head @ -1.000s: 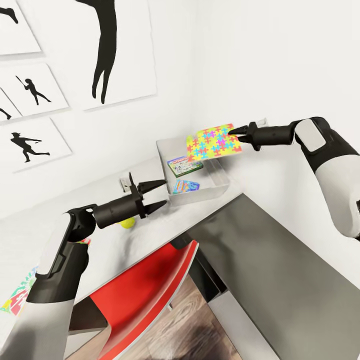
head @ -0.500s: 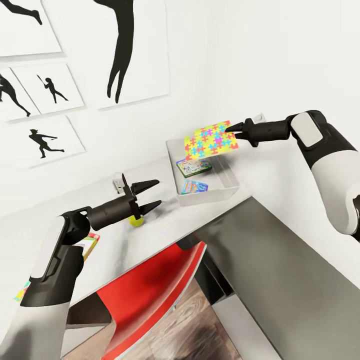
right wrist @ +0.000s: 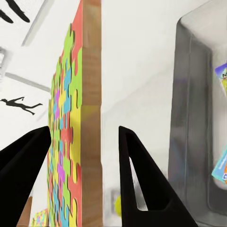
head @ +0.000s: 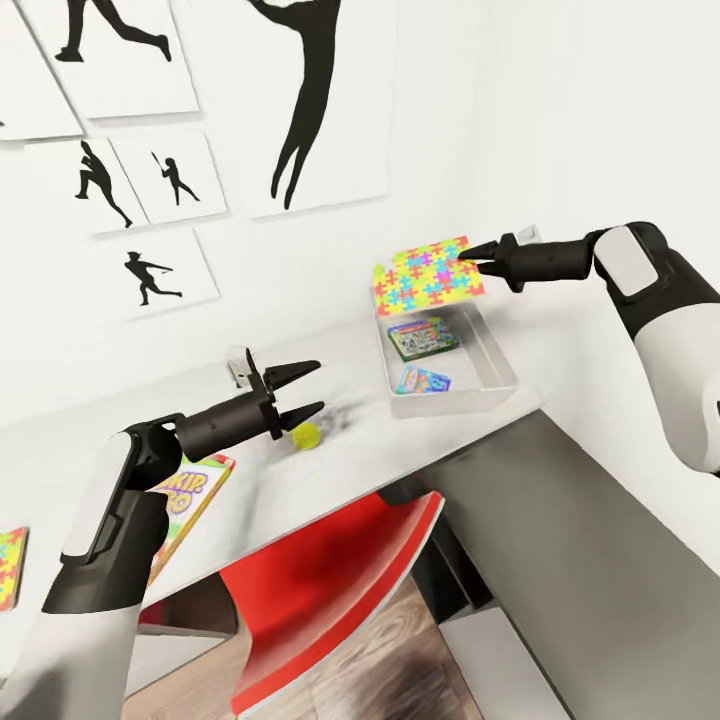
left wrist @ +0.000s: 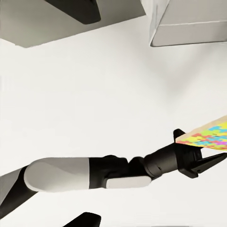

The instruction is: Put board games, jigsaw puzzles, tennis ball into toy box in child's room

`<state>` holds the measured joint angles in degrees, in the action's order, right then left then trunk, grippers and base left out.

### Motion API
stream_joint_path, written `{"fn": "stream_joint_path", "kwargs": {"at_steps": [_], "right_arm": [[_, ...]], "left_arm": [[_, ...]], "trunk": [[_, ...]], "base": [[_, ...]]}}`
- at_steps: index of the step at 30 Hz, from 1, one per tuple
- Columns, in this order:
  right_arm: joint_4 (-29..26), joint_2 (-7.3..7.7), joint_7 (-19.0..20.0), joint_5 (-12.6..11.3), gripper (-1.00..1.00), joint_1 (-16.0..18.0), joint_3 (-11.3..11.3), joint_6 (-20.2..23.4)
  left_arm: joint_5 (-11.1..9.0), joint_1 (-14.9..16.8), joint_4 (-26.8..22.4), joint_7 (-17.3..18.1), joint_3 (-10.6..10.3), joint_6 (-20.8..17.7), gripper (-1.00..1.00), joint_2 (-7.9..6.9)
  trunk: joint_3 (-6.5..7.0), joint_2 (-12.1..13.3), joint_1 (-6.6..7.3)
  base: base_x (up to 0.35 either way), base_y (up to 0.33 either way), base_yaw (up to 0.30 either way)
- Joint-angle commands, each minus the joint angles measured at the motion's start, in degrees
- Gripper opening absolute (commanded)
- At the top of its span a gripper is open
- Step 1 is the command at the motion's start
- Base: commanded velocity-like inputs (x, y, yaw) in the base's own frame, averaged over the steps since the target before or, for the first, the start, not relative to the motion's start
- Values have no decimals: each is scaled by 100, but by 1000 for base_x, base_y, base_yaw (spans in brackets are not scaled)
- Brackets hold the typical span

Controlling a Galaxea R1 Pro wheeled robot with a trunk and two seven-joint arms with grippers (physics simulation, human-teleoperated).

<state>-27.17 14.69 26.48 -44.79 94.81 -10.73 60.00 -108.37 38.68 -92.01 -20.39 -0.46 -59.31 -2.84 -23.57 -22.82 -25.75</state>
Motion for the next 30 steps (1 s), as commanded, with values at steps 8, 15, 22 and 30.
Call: {"fn": "stream_joint_path", "kwargs": {"at_steps": [8, 15, 22, 30], "right_arm": [[1, 41, 67, 32, -100, -10, -28, 0], [-6, 115, 68, 27, -100, -12, -30, 0], [-8, 189, 68, 28, -100, -12, -26, 0], [-2, 270, 73, 27, -100, -15, -30, 0]], "left_arm": [[-26, 4, -2, -67, -11, 4, 100, 0], [-14, -2, -1, -69, -2, 6, 100, -4], [-9, -23, -1, -75, -6, 7, 100, 0], [-11, -26, -1, -69, -6, 7, 100, -6]], "trunk": [[44, -10, -3], [90, -10, -3], [136, -10, -3], [188, -10, -3]], "base": [[0, 0, 224], [0, 0, 224], [0, 0, 225], [0, 0, 225]]}}
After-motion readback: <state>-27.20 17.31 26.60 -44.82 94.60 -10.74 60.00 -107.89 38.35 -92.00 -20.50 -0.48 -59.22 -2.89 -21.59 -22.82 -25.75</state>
